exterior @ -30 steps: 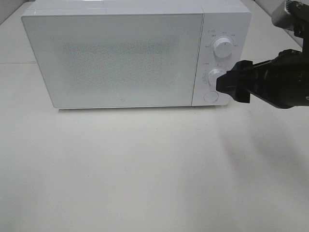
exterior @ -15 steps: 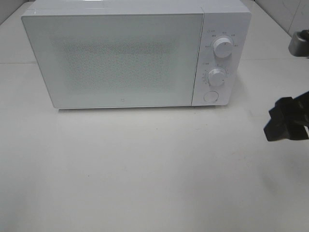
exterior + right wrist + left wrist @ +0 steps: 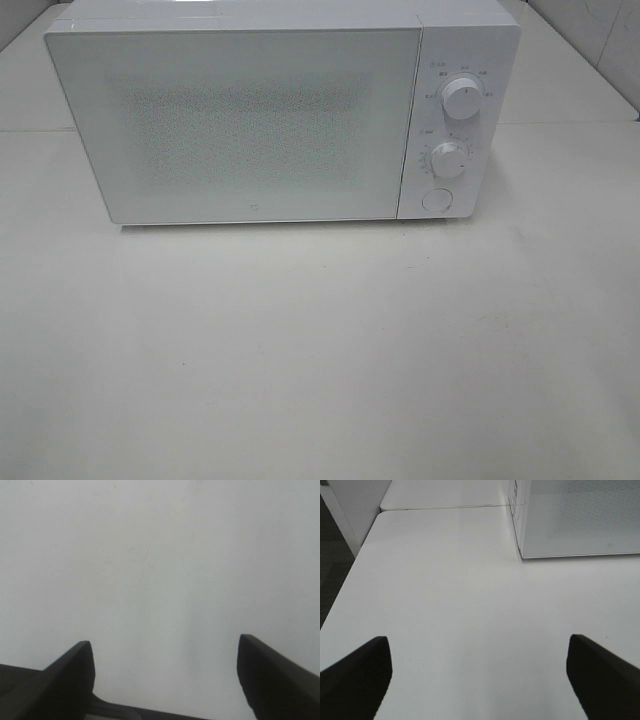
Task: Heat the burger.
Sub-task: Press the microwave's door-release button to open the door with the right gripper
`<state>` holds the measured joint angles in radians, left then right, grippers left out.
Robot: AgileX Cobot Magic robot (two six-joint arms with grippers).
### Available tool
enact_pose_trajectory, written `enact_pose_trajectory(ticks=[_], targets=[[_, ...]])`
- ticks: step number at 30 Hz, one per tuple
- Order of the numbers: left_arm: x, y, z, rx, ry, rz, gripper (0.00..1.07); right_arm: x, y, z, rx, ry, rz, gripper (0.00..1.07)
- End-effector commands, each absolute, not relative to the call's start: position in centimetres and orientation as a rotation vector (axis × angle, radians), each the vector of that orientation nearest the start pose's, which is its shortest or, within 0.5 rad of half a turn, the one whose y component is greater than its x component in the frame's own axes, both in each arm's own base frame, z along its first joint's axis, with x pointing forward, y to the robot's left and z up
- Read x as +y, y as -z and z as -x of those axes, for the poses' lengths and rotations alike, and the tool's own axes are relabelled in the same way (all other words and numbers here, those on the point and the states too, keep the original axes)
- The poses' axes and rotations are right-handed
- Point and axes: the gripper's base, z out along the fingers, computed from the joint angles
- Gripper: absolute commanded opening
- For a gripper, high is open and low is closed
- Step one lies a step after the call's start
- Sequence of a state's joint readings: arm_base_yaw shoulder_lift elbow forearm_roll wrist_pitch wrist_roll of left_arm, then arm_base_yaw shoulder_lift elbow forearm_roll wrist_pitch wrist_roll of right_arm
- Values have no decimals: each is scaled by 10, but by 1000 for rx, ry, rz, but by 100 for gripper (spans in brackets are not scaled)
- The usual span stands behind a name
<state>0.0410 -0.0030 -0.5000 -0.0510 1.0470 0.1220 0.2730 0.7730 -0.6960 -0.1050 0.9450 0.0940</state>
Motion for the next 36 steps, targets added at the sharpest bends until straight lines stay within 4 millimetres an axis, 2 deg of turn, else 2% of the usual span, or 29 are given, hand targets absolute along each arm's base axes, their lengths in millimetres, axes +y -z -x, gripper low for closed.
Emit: enact_pose_trajectory(ticks=[1,2,3,4,5,7,8,10,11,13,19,23,27,36], targets=[[-4,-278,8,1993,-46,-80,89,14,-318,-90,2361,-11,223,76],[-4,-278,8,1993,-46,-80,89,14,-318,-90,2361,-11,223,76],[-4,-278,8,1993,-46,-80,89,12,-320,-83,2340,-10,217,76],[-4,-278,8,1993,-46,-80,89,7,-323,-66,2290,-15,201,76],[-4,-278,8,1993,-46,-80,89,7,-323,-66,2290,-15,201,76],[-4,-278,8,1993,-46,-80,89,1,-320,-45,2229,-27,187,76],[-4,-278,8,1993,-46,-80,89,1,-320,-45,2229,-27,187,76],[-4,-278,8,1993,-46,-80,89,-5,-311,-27,2177,-21,153,76],[-4,-278,8,1993,-46,-80,89,-5,-311,-27,2177,-21,153,76],[-4,-278,8,1993,-46,-80,89,-10,-303,-11,2114,9,84,76],[-4,-278,8,1993,-46,-80,89,-12,-288,11,1997,52,-30,76],[-4,-278,8,1993,-46,-80,89,-12,-286,13,1976,55,-43,76],[-4,-278,7,1996,-46,-80,89,-11,-281,6,1954,45,-41,76],[-4,-278,7,1996,-46,-80,89,-11,-281,7,1951,46,-48,76]])
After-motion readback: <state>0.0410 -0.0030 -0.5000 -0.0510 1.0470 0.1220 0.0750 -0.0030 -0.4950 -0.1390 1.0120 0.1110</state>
